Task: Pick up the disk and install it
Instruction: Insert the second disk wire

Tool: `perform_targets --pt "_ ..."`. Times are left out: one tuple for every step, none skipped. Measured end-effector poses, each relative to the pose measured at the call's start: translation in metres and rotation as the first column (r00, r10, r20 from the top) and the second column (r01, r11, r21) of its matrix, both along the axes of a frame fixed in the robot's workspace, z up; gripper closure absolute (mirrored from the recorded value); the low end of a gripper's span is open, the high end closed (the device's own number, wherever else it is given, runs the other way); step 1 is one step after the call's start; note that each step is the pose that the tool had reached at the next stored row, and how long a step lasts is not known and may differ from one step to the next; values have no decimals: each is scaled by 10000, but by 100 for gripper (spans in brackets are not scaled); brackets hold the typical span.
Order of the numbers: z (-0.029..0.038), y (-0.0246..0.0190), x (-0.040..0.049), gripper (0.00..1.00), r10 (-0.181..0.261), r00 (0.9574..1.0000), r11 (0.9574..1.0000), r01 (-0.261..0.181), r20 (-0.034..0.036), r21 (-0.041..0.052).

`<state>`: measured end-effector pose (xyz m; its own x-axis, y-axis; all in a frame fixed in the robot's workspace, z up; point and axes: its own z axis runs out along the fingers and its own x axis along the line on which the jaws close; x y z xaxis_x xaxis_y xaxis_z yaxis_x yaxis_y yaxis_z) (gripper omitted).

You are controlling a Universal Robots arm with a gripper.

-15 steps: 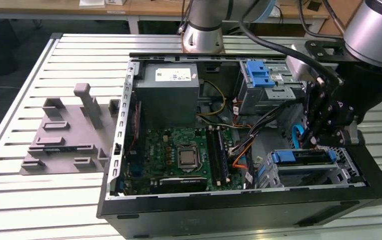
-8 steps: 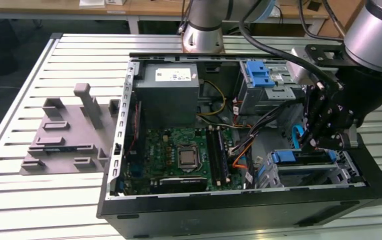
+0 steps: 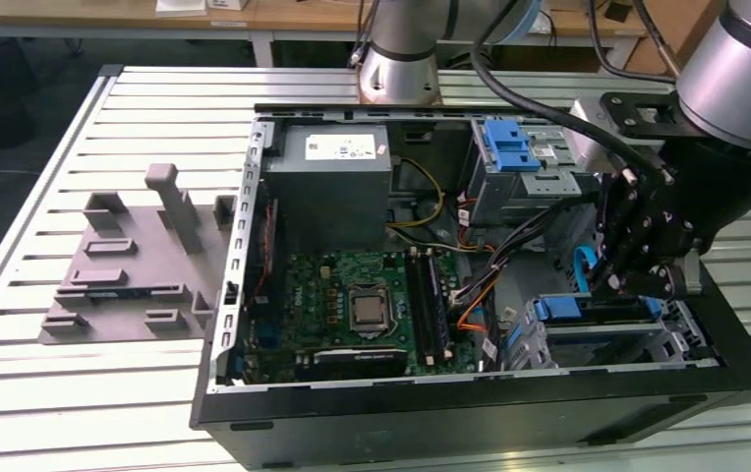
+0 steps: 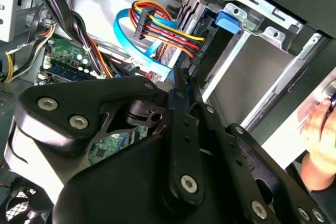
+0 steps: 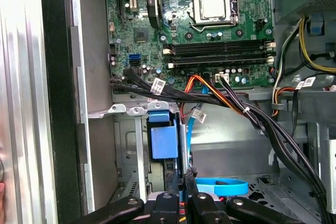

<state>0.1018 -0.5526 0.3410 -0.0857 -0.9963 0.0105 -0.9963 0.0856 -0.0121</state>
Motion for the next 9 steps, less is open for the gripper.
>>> perform_targets --pt "-7 -6 1 84 0 10000 10000 0 0 24" --pt "-14 -12 1 84 0 10000 10000 0 0 38" --pt "-19 -17 2 84 0 10000 10000 0 0 46" --pt "-24 -22 3 84 0 10000 10000 0 0 50" --pt "-27 -28 4 84 0 10000 10000 0 0 51" --pt "-29 -32 8 84 1 10000 10000 -1 0 52" --pt "-31 -36 13 84 1 10000 10000 -1 0 56" --pt "-32 -40 17 84 0 10000 10000 0 -1 60" --pt "-33 -43 19 84 1 10000 10000 -1 0 68"
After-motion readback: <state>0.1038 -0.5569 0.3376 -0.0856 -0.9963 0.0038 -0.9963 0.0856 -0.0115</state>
